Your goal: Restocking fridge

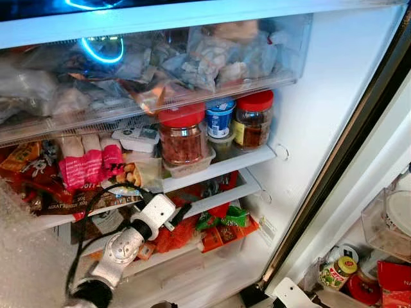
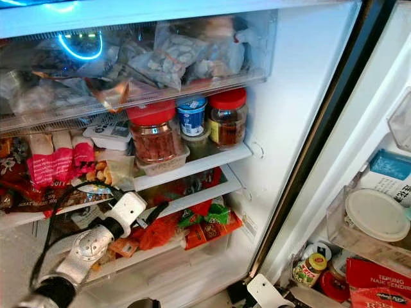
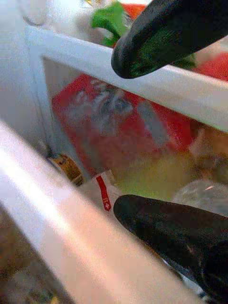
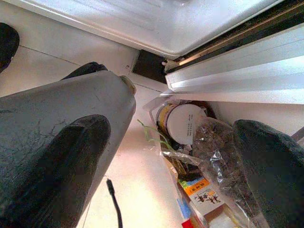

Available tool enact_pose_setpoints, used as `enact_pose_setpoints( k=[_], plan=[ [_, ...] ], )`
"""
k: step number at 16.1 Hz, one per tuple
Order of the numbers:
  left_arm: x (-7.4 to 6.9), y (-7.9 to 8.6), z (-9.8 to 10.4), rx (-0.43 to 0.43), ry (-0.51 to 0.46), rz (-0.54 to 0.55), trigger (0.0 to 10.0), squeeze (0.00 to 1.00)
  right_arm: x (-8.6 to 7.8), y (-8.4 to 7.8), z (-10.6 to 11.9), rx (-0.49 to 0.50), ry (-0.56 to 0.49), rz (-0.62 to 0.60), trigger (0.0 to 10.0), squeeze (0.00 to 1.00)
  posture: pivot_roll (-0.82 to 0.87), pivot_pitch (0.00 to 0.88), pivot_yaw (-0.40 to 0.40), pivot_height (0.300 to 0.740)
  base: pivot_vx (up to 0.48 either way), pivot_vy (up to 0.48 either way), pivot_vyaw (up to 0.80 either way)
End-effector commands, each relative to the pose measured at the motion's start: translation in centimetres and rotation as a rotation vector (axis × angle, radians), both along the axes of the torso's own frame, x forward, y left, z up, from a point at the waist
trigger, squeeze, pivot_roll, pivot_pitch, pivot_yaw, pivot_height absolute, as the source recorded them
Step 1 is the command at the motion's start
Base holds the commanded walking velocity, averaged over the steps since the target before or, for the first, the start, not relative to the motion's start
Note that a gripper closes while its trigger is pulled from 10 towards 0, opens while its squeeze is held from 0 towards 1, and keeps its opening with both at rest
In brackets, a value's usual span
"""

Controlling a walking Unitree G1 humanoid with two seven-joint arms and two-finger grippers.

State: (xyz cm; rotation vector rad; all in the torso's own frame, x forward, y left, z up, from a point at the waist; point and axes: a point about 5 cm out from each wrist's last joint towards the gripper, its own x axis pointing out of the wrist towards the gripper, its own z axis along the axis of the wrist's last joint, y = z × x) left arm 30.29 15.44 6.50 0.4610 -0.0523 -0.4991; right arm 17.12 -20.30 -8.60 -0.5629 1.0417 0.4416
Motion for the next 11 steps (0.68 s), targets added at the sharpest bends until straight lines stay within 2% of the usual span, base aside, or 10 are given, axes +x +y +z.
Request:
enact_pose_setpoints(
  k=[1,3,7,11],
  plan=[
    [-0.3,0.3,-0.1,-0.064,0.036,0.026,10.0,0.00,-3.0,0.3,-1.3,-0.009,0.128,0.016,10.0,0.00,0.02,0.000,0.031,0.638,0.000,0.000,0.00],
    [-1.4,-0.3,-0.6,-0.111,0.072,0.011,10.0,0.00,-3.0,0.3,-1.3,-0.011,0.128,0.015,10.0,0.00,0.02,0.001,0.029,0.638,0.000,0.000,0.00],
    [-3.7,-0.9,-0.9,-0.235,0.146,0.049,10.0,0.00,-3.2,0.1,-1.4,-0.016,0.132,0.016,10.0,0.00,0.02,0.002,0.021,0.638,0.000,0.000,0.00],
    [-5.0,-1.0,-0.7,-0.298,0.191,0.085,10.0,0.00,-3.2,-0.2,-1.3,-0.021,0.135,0.019,10.0,0.00,0.02,0.005,0.015,0.638,0.000,0.000,0.00]
  ],
)
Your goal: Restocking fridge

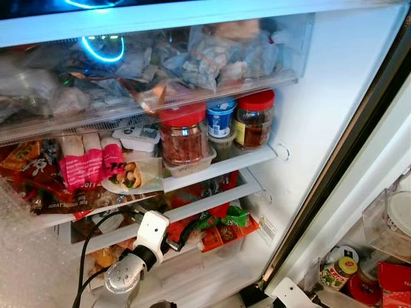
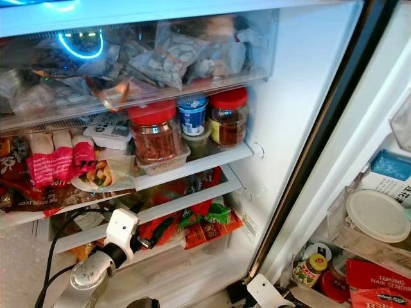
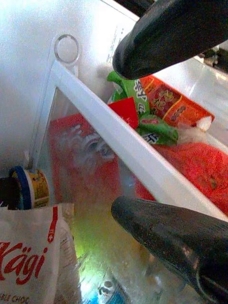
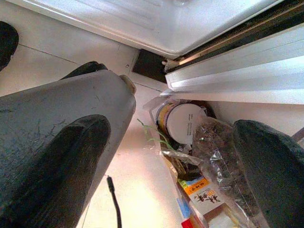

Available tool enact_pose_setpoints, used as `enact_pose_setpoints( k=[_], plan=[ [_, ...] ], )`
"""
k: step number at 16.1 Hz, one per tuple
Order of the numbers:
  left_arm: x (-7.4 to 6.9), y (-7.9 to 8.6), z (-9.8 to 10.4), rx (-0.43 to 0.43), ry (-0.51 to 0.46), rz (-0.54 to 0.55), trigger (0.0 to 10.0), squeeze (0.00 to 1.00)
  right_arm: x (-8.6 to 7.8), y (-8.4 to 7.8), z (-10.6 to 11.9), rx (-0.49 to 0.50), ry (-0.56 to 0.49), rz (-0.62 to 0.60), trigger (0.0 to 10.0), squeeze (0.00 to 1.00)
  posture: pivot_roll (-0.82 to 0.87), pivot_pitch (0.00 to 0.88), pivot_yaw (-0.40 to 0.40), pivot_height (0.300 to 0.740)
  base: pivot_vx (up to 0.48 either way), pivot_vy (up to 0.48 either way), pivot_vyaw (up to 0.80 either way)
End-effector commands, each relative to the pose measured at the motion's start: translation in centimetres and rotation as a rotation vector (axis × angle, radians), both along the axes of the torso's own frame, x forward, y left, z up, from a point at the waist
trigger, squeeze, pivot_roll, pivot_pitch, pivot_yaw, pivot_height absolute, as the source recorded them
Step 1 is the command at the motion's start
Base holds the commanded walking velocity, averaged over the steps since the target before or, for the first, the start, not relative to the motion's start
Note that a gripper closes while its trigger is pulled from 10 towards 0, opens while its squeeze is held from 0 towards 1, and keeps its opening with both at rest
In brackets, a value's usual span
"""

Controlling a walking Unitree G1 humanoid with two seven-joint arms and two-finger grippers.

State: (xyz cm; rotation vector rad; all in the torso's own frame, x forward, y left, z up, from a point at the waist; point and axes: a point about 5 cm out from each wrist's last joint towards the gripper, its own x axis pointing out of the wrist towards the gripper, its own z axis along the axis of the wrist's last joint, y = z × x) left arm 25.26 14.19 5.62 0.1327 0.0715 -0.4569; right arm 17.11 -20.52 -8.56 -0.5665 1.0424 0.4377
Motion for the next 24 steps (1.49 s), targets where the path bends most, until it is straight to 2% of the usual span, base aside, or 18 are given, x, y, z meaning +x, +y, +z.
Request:
enact_pose_setpoints(
  k=[1,6,10,15,24],
  plan=[
    [-0.3,0.2,0.1,-0.010,0.013,0.022,10.0,0.00,-3.3,-0.1,-1.4,-0.019,0.138,0.022,10.0,0.00,0.02,0.008,0.010,0.638,0.000,0.000,0.00],
    [-1.0,0.2,0.0,-0.003,0.033,0.040,10.0,0.00,-3.7,-0.3,-1.5,-0.024,0.148,0.026,10.0,0.00,0.02,0.005,0.005,0.638,0.000,0.000,0.00],
    [-1.2,1.3,0.2,0.019,0.044,0.089,10.0,0.00,-3.9,-0.4,-1.5,-0.024,0.151,0.029,10.0,0.00,0.01,0.003,0.005,0.638,0.000,0.000,0.00],
    [-1.4,1.9,-0.1,0.014,0.057,0.126,10.0,0.00,-4.2,-0.4,-1.6,-0.028,0.156,0.033,10.0,0.00,-0.01,0.000,0.006,0.638,0.000,0.000,0.00],
    [-1.0,2.5,-0.2,0.030,0.061,0.145,10.0,0.00,-3.9,-0.3,-1.5,-0.023,0.147,0.031,10.0,0.00,0.00,0.000,0.004,0.638,-0.251,0.000,0.00]
  ],
)
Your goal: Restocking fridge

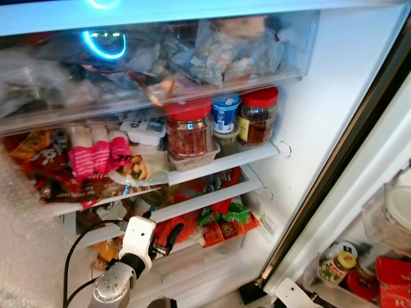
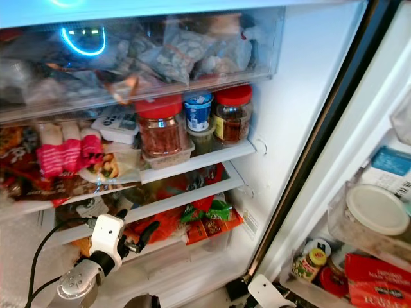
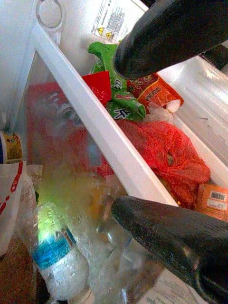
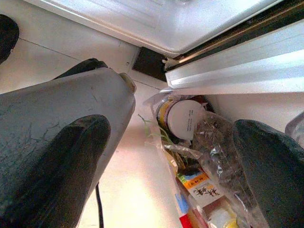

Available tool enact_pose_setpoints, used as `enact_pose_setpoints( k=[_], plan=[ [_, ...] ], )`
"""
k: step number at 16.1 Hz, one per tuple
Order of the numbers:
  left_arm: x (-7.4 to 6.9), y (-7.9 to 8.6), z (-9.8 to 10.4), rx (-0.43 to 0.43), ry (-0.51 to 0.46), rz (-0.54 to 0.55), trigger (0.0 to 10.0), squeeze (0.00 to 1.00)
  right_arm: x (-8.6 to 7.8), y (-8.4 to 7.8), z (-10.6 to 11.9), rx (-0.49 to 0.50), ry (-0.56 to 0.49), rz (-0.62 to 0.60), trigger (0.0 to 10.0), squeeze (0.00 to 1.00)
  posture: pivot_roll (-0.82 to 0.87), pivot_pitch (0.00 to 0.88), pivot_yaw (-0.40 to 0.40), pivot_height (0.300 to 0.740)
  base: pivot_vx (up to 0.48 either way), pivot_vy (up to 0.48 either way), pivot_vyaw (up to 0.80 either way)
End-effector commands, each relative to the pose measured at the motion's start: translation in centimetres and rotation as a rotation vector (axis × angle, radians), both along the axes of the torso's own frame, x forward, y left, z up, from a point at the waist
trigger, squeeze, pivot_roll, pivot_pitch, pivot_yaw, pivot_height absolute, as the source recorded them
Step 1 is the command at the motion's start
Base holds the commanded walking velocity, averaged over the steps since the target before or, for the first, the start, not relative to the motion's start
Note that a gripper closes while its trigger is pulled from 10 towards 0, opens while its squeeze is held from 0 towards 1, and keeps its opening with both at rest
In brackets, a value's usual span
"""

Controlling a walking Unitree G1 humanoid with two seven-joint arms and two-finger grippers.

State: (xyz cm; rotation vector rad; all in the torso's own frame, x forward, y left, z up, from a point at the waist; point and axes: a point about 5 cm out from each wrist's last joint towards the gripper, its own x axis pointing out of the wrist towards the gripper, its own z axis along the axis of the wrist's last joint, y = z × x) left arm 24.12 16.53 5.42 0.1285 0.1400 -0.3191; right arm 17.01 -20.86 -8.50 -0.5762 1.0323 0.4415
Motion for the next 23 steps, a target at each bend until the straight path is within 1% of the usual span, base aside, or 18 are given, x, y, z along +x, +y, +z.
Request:
enact_pose_setpoints(
  k=[1,7,11,19,23],
  plan=[
    [0.2,0.3,0.0,0.015,0.006,0.008,10.0,0.00,-3.7,0.0,-1.6,-0.019,0.154,0.020,10.0,0.00,0.00,0.000,0.005,0.638,-0.251,0.000,0.00],
    [0.1,0.4,-0.2,0.016,0.015,0.018,10.0,0.00,-3.7,0.0,-1.6,-0.015,0.156,0.017,10.0,0.00,0.01,0.000,0.005,0.638,-0.254,0.000,0.00],
    [0.0,0.3,-0.4,0.018,0.026,0.003,10.0,0.00,-3.7,0.1,-1.5,-0.010,0.152,0.013,10.0,0.00,0.01,0.000,0.009,0.638,-0.265,0.000,0.00],
    [-0.1,0.3,-0.6,0.026,0.034,-0.001,10.0,0.00,-3.6,0.1,-1.5,-0.010,0.152,0.015,10.0,0.00,0.01,0.000,0.007,0.638,-0.321,0.000,0.00],
    [-0.6,0.6,-1.1,0.027,0.055,0.016,10.0,0.00,-3.5,0.0,-1.5,-0.012,0.152,0.022,10.0,0.00,0.03,0.000,-0.001,0.638,-0.321,0.000,0.00]
  ],
)
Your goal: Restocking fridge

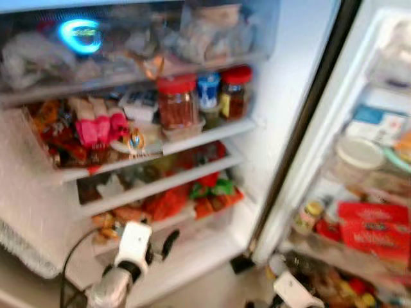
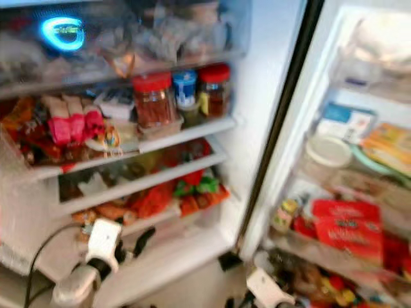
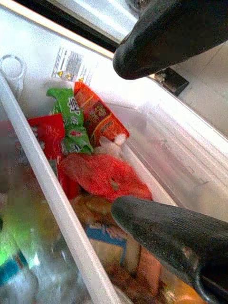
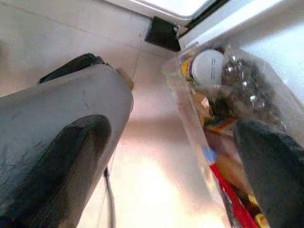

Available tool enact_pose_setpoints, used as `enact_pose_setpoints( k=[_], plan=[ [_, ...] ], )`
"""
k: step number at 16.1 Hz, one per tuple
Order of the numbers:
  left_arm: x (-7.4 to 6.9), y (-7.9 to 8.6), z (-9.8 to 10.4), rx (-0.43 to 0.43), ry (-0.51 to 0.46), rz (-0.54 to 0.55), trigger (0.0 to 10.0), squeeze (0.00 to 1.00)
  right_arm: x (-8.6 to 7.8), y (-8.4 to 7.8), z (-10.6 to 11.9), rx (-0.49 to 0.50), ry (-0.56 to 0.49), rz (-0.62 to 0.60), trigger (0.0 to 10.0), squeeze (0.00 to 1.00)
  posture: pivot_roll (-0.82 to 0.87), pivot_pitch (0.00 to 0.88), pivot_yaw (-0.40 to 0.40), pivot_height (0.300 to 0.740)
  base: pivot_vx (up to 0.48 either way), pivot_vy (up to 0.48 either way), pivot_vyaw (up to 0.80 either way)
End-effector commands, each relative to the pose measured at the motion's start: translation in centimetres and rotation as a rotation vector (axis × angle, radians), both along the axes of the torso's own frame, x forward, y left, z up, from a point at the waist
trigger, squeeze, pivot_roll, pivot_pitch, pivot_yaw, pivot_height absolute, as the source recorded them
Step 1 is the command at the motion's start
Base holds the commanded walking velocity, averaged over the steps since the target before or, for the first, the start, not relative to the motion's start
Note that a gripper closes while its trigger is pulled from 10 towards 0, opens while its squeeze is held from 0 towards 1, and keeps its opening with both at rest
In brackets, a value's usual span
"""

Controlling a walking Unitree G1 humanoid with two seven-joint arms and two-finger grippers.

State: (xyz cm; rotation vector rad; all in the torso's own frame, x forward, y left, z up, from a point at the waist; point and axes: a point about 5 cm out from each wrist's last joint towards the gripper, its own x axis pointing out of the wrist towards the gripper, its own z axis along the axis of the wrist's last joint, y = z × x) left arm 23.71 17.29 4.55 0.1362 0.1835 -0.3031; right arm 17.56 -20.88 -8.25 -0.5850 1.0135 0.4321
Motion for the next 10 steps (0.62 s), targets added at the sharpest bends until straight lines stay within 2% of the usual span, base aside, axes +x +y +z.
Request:
enact_pose_setpoints(
  k=[1,5,10],
  plan=[
    [-0.2,-0.1,-0.2,0.011,0.015,0.000,10.0,0.00,-4.0,0.1,-1.7,-0.006,0.173,0.022,10.0,0.00,0.03,0.000,-0.001,0.638,-0.322,0.000,0.00],
    [-0.3,0.1,-0.6,0.003,0.028,0.018,10.0,0.00,-3.9,0.1,-1.7,-0.008,0.173,0.024,10.0,0.00,0.03,0.000,-0.001,0.638,-0.320,0.000,0.00],
    [-0.6,1.1,-1.5,-0.005,0.068,0.062,10.0,0.00,-4.0,0.1,-1.7,-0.008,0.174,0.027,10.0,0.00,0.02,0.000,0.005,0.638,-0.319,0.000,0.00]
  ],
)
